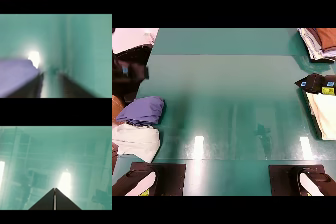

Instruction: Fold the shirts.

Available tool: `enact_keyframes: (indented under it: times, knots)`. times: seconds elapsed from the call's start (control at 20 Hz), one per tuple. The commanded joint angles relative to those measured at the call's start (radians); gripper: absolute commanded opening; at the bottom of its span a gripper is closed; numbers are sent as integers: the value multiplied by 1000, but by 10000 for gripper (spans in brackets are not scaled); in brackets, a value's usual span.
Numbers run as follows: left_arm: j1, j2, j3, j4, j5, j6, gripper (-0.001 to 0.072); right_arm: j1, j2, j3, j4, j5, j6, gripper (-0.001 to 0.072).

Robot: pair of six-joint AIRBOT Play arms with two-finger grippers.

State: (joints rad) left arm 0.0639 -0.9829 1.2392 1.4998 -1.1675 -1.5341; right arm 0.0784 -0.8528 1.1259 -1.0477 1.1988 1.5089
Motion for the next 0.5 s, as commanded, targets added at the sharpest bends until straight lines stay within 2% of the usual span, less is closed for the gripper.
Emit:
enact_keyframes:
  times: [0.0, 0.2, 0.35, 0.4, 0.45]
  knots:
    - [130, 2, -192, 88, 29, -11, 619, 1, 1, 1, 0, -11, 0, 18]
    - [140, -17, -411, 90, 243, -16, 618, 1, 1, 1, 0, -27, 1, 19]
    - [140, -74, -453, 90, 289, -48, 618, 1, 1, 0, 0, -40, 1, 18]
    - [140, -85, -452, 90, 291, -50, 581, 1, 1, 1, 0, -45, 1, 18]
    - [140, -87, -452, 90, 293, -66, 351, 1, 1, 1, 0, -48, 0, 18]
